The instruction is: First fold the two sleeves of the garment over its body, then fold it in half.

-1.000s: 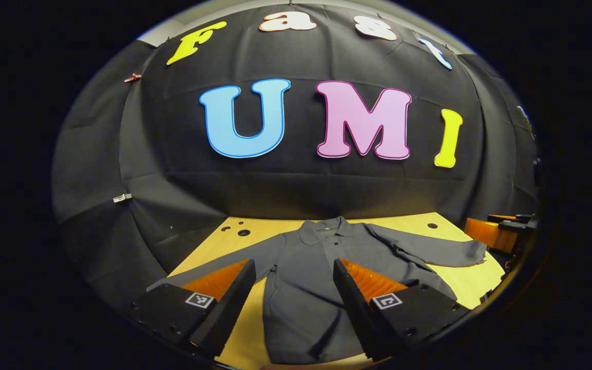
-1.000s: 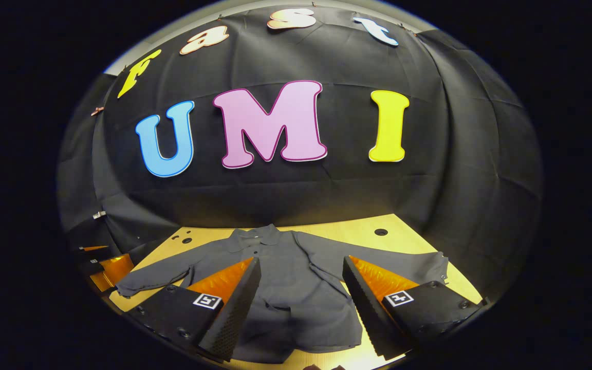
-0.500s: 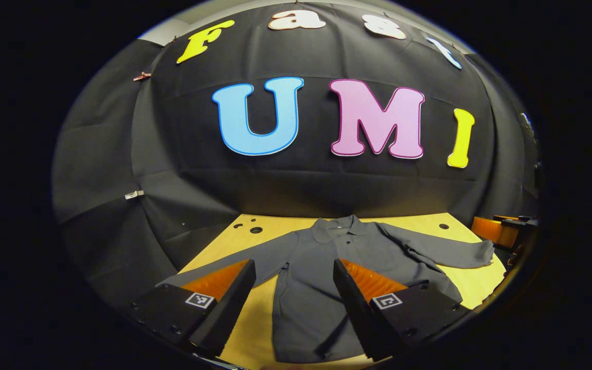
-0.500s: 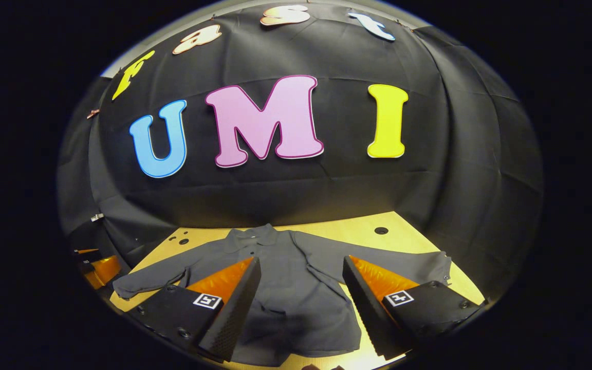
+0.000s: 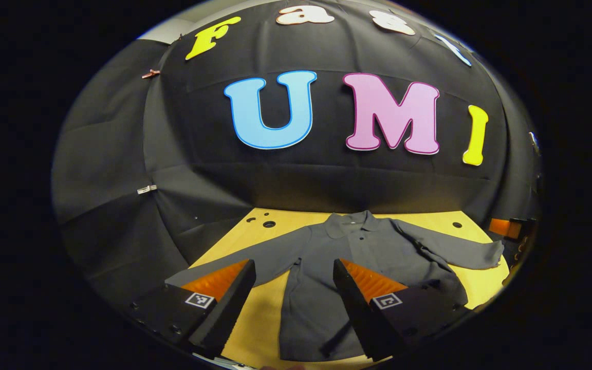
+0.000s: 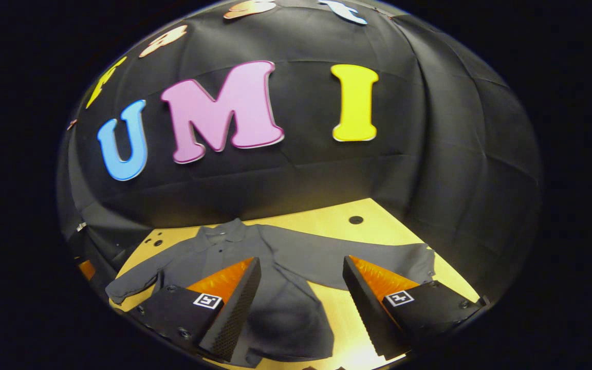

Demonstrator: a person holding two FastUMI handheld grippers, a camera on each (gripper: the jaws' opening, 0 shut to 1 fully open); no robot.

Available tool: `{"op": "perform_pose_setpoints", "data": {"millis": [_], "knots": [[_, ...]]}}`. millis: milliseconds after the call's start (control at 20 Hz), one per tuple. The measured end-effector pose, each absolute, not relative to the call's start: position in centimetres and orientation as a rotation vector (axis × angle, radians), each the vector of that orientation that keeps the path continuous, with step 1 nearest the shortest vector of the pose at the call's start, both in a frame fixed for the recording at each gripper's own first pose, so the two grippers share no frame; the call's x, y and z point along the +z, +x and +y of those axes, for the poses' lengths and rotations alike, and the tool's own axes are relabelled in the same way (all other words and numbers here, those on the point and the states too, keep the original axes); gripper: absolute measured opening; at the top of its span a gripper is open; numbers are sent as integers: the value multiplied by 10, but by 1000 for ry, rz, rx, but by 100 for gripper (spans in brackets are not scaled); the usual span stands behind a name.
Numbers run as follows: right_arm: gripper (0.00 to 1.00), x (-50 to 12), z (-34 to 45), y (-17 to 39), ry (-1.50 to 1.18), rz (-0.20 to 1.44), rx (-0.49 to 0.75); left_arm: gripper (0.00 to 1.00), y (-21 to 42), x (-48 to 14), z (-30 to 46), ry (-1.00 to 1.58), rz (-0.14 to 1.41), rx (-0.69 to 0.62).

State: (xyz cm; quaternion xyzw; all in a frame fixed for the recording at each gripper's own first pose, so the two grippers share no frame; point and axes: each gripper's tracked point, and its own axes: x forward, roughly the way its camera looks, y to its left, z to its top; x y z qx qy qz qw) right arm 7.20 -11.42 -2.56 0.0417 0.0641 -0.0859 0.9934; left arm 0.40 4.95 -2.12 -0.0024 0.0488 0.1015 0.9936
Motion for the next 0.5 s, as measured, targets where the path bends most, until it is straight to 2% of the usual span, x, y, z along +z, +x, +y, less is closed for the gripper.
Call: {"op": "perform_pose_setpoints", "data": {"millis": [500], "knots": [[99,-70,-248,106,165,246,-434,96,13,-46,72,-21,205,304]]}}
